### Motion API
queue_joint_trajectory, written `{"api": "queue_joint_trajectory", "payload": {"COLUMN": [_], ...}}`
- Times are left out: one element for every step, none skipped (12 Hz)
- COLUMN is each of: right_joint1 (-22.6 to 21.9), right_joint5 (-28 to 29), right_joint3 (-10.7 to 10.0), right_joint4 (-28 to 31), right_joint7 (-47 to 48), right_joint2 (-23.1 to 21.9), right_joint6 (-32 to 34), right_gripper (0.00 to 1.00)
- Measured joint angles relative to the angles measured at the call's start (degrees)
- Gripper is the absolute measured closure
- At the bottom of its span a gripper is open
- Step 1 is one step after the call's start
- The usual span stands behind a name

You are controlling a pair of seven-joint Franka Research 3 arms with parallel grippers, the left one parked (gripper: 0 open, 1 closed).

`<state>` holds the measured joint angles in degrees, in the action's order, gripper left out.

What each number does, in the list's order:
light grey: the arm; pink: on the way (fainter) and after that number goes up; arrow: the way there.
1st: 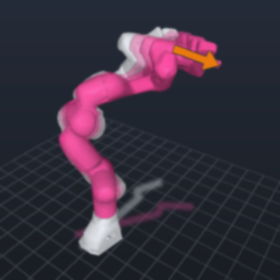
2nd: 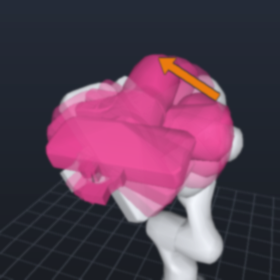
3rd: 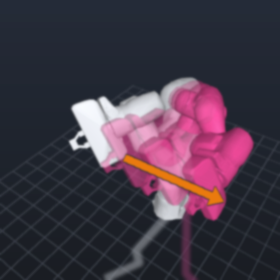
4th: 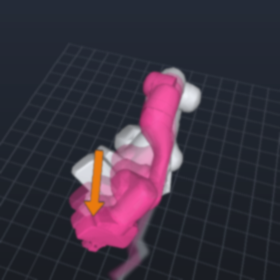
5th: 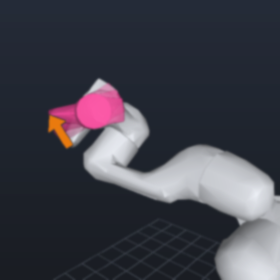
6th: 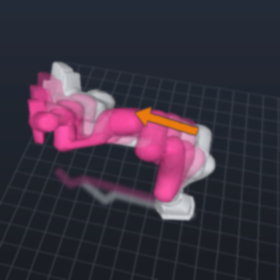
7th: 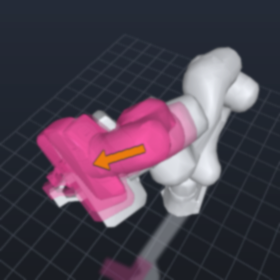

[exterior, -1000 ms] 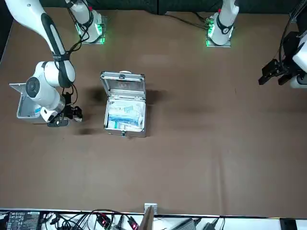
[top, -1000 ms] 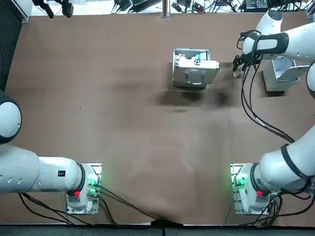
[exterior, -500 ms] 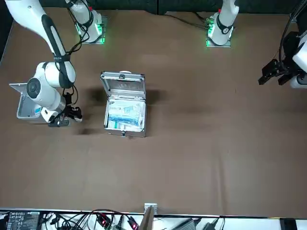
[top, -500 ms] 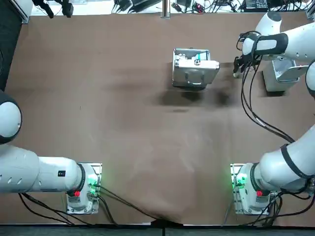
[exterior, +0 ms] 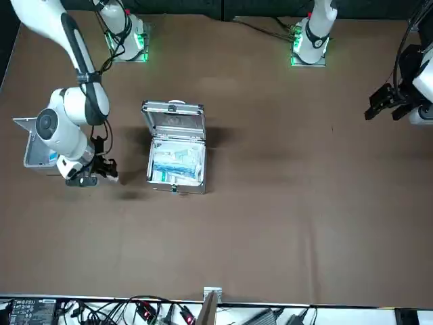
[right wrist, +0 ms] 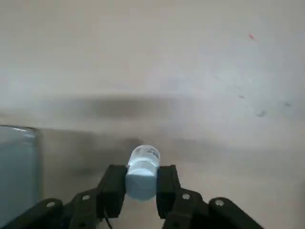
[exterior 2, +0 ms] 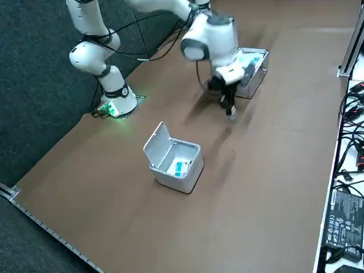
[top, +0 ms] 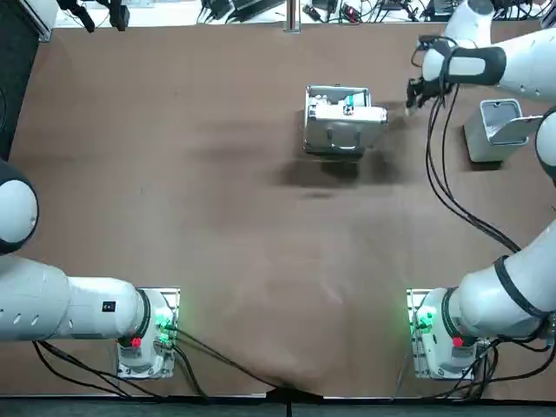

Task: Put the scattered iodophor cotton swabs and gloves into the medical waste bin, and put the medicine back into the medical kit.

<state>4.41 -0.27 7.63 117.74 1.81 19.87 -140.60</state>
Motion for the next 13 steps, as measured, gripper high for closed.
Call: {"api": "queue_joint_trajectory", "payload": {"right_joint1": [-1.81, -3.73, -5.69, -9.33, -10.78, -12.08, -13.28, -14.51, -15.9, -17.34, -18.74, -20.06, -21.34], "right_joint5": [0.0, 0.0, 0.0, 0.01, 0.02, 0.21, 0.91, 1.8, 2.41, 2.66, 2.7, 2.7, 2.7], "right_joint3": [0.1, 0.21, 0.29, 0.38, 0.39, 0.4, 0.42, 0.41, 0.42, 0.44, 0.45, 0.46, 0.46], "right_joint4": [-2.34, -4.73, -6.93, -10.54, -11.9, -12.97, -13.88, -14.7, -15.37, -15.74, -15.89, -15.96, -16.0], "right_joint7": [2.4, 4.61, 6.77, 11.04, 12.51, 13.81, 14.91, 15.74, 16.18, 16.71, 17.64, 18.53, 19.13], "right_joint2": [-0.27, -0.47, -0.69, -0.91, -0.89, -0.87, -0.82, -0.78, -0.71, -0.59, -0.41, -0.1, 0.35], "right_joint6": [2.42, 4.75, 6.62, 8.88, 9.72, 10.37, 10.92, 11.27, 11.52, 11.59, 11.59, 11.59, 11.56], "right_gripper": [0.63, 0.63, 0.63, 0.63, 0.63, 0.63, 0.63, 0.63, 0.63, 0.63, 0.63, 0.63, 0.63]}}
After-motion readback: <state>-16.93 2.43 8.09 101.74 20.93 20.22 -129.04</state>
